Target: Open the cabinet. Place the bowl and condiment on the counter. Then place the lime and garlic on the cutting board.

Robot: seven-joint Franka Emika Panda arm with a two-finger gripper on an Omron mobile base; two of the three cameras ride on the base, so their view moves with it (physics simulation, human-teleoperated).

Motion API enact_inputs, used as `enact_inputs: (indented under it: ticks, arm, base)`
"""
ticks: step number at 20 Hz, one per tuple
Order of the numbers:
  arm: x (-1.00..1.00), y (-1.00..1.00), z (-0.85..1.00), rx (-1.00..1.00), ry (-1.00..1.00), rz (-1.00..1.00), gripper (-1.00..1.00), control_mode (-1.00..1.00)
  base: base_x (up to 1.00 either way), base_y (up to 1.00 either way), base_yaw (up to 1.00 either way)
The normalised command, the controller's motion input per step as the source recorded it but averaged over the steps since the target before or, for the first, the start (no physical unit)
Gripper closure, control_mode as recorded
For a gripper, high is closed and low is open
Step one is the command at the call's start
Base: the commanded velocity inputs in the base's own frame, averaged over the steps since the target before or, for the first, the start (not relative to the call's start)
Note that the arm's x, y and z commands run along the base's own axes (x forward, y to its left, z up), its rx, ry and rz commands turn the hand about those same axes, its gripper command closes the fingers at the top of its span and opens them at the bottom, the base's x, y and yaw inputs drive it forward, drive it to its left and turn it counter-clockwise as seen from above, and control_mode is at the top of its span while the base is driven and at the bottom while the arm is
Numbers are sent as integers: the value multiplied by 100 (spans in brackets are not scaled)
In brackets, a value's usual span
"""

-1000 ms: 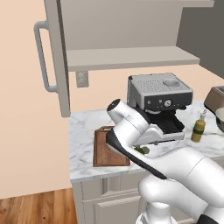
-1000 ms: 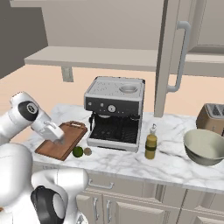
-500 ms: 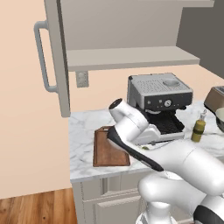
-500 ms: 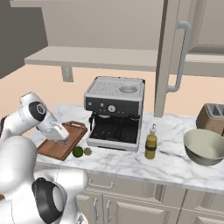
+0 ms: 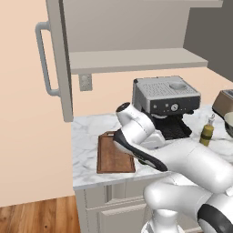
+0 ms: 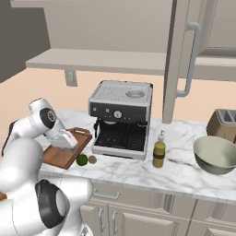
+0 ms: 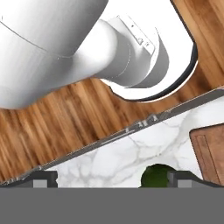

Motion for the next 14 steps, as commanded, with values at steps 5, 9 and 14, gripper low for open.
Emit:
enact_inputs:
  ticks: [5, 9, 14]
  arm:
    - [25, -2, -24, 7, 0, 0, -100, -100]
    - [28, -2, -20, 6, 0, 0, -100, -100]
    - [28, -3, -20, 5, 0, 0, -100, -100]
  base:
    - [0, 0, 0]
    - [0, 0, 0]
    - [0, 0, 0]
